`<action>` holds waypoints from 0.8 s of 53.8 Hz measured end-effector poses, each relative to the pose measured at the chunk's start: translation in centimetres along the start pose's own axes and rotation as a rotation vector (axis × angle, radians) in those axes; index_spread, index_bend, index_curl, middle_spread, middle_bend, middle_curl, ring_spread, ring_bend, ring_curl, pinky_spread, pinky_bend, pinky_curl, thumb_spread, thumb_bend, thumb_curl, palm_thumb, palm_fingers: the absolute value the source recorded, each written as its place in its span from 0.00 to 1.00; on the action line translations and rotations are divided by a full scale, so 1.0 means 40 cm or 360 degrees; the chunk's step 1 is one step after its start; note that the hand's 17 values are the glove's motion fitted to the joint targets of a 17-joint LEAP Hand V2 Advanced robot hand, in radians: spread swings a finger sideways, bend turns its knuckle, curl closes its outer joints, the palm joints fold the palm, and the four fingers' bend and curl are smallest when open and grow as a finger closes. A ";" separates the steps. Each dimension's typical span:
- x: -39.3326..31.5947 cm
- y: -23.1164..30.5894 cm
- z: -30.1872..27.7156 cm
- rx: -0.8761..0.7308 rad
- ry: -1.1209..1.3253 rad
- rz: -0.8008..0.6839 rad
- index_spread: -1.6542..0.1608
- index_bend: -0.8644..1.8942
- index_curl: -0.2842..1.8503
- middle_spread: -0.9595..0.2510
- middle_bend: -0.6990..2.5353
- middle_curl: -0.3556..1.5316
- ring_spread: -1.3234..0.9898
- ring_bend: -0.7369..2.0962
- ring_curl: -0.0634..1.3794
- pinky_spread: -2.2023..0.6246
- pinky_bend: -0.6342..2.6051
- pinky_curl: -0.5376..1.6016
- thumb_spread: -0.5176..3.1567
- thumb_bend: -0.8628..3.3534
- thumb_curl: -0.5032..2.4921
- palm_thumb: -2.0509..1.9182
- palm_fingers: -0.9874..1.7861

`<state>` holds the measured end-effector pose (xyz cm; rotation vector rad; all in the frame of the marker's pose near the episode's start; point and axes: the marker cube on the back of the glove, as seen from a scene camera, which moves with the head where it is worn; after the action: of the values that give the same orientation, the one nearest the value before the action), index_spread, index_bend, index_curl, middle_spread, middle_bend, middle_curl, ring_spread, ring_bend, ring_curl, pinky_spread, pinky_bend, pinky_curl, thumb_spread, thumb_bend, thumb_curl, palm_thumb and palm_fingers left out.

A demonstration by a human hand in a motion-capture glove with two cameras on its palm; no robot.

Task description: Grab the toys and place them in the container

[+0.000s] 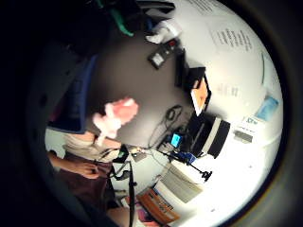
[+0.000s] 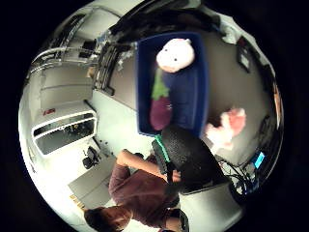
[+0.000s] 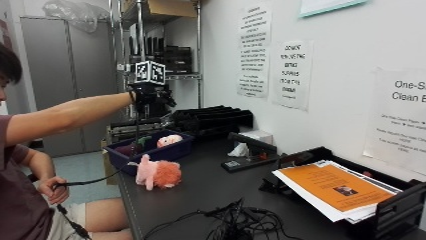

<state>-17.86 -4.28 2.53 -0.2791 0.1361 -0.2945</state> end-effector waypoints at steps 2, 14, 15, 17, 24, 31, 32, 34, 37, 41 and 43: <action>0.034 0.019 -0.001 0.0009 0.0011 0.0021 0.78 0.34 0.36 0.73 0.27 0.45 0.54 0.47 0.30 0.78 0.51 0.43 0.47 0.20 0.32 0.51 0.28; 0.220 0.137 0.045 0.0003 -0.0006 0.0096 0.78 0.35 0.31 0.75 0.27 0.42 0.54 0.44 0.29 0.79 0.49 0.42 0.48 0.20 0.30 0.52 0.29; 0.231 0.145 0.052 -0.0001 -0.0015 0.0099 0.78 0.35 0.31 0.75 0.27 0.42 0.55 0.44 0.29 0.79 0.48 0.42 0.48 0.20 0.30 0.52 0.29; 0.249 0.159 0.068 -0.0009 -0.0037 0.0103 0.78 0.35 0.30 0.76 0.27 0.42 0.55 0.44 0.28 0.79 0.48 0.41 0.48 0.20 0.30 0.52 0.30; 0.273 0.182 0.143 -0.0055 -0.0108 0.0065 0.78 0.35 0.29 0.76 0.27 0.41 0.55 0.43 0.28 0.79 0.48 0.41 0.48 0.20 0.30 0.52 0.30; 0.239 0.176 0.305 -0.0152 -0.0143 -0.0101 0.78 0.35 0.27 0.77 0.26 0.40 0.55 0.40 0.27 0.80 0.48 0.41 0.48 0.20 0.29 0.52 0.28; 0.230 0.170 0.330 -0.0171 -0.0135 -0.0124 0.77 0.35 0.27 0.77 0.26 0.39 0.55 0.40 0.26 0.80 0.49 0.41 0.48 0.20 0.29 0.52 0.28; 0.209 0.158 0.383 -0.0214 -0.0108 -0.0168 0.77 0.35 0.26 0.77 0.26 0.39 0.56 0.38 0.26 0.80 0.49 0.42 0.48 0.20 0.29 0.52 0.27; 0.191 0.145 0.448 -0.0271 -0.0069 -0.0207 0.77 0.35 0.26 0.77 0.25 0.38 0.56 0.36 0.25 0.80 0.49 0.42 0.48 0.20 0.29 0.53 0.26; 0.165 0.115 0.561 -0.0382 -0.0011 -0.0239 0.77 0.36 0.26 0.77 0.24 0.36 0.57 0.34 0.24 0.80 0.49 0.42 0.47 0.20 0.29 0.53 0.25; 0.151 0.097 0.618 -0.0432 -0.0019 -0.0246 0.76 0.36 0.26 0.77 0.23 0.35 0.57 0.33 0.24 0.80 0.49 0.42 0.47 0.20 0.29 0.53 0.24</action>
<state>-6.86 3.64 24.38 -0.5622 0.1433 -0.4284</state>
